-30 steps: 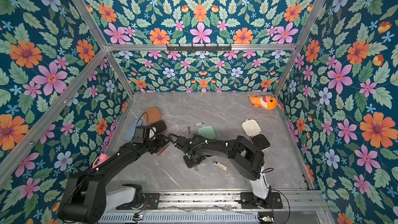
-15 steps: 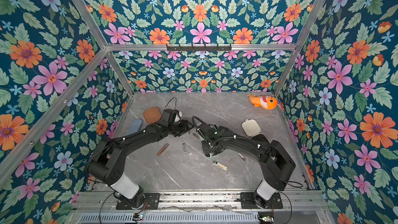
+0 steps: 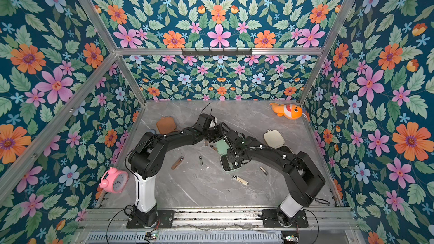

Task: Organize nail clipper sets
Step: Place the nail clipper in the storage box.

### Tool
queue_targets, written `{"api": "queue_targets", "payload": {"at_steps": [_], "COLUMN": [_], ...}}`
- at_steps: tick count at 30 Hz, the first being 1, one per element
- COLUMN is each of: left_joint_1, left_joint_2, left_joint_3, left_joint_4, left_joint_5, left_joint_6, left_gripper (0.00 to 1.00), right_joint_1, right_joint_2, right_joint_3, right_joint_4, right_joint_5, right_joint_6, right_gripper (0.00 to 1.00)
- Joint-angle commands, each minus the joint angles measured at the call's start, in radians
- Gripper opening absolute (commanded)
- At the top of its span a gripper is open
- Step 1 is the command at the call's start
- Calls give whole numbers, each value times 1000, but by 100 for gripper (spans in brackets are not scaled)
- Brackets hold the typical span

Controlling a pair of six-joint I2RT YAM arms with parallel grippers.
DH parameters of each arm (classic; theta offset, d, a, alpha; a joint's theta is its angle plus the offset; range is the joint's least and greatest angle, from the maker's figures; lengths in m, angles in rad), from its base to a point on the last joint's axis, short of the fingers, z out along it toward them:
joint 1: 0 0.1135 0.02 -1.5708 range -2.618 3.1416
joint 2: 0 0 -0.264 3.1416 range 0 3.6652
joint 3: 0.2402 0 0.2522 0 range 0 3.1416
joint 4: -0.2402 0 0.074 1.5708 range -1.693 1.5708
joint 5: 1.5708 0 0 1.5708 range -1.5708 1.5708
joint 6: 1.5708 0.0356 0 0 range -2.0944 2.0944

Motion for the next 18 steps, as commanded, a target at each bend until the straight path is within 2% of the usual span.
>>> {"api": "queue_targets", "payload": {"at_steps": [1,18], "left_joint_1": [-4,-4], "left_joint_2": [12,-15], "left_joint_3": [-2,-96], "left_joint_4": [30,77], "left_joint_5": [10,18], "left_joint_6": [-13,-10], "left_gripper": [54,54], "right_joint_1": [-2,-8], "right_joint_2": [15,114], "right_joint_3": [9,31], "right_joint_4": [36,79], "right_joint_5": [6,3], "right_joint_6": [-15,-67], "right_gripper": [16,15]}}
